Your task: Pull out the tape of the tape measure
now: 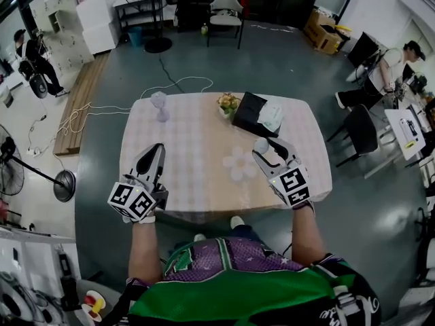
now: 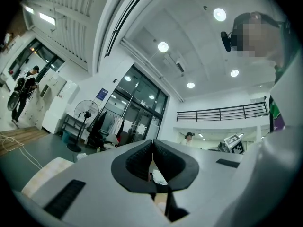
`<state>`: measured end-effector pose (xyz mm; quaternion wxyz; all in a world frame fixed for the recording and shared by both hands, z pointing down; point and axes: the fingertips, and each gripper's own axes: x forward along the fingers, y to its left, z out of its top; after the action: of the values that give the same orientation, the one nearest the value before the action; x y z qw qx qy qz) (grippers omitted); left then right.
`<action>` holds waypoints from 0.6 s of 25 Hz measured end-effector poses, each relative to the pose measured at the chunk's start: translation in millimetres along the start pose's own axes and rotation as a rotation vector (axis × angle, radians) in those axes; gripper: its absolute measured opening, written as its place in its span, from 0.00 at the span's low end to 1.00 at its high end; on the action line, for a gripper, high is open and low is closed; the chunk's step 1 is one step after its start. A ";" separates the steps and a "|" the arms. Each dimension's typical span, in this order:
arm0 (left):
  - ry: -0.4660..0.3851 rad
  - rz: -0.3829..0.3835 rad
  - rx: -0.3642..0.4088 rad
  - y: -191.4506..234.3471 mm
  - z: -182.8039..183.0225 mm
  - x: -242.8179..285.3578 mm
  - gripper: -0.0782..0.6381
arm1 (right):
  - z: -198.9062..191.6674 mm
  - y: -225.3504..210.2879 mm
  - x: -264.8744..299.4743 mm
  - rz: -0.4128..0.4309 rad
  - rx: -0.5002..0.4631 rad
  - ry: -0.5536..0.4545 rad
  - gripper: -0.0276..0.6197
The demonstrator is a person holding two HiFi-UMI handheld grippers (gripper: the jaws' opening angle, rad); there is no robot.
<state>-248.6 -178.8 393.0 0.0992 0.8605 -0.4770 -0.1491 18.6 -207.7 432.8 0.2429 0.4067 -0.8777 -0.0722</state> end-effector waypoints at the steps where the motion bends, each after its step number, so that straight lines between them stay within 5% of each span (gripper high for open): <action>1: 0.005 -0.001 -0.004 -3.3 -4.2 4.0 0.15 | -1.9 -0.6 1.6 0.010 0.000 0.000 0.38; 15: 0.133 0.084 0.015 -20.1 -67.9 54.0 0.15 | -66.4 -38.5 24.8 0.110 0.045 0.095 0.38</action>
<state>-181.9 -212.2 441.5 0.1304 0.8485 -0.5060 -0.0836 63.3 -247.0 487.3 0.2789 0.3663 -0.8875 -0.0197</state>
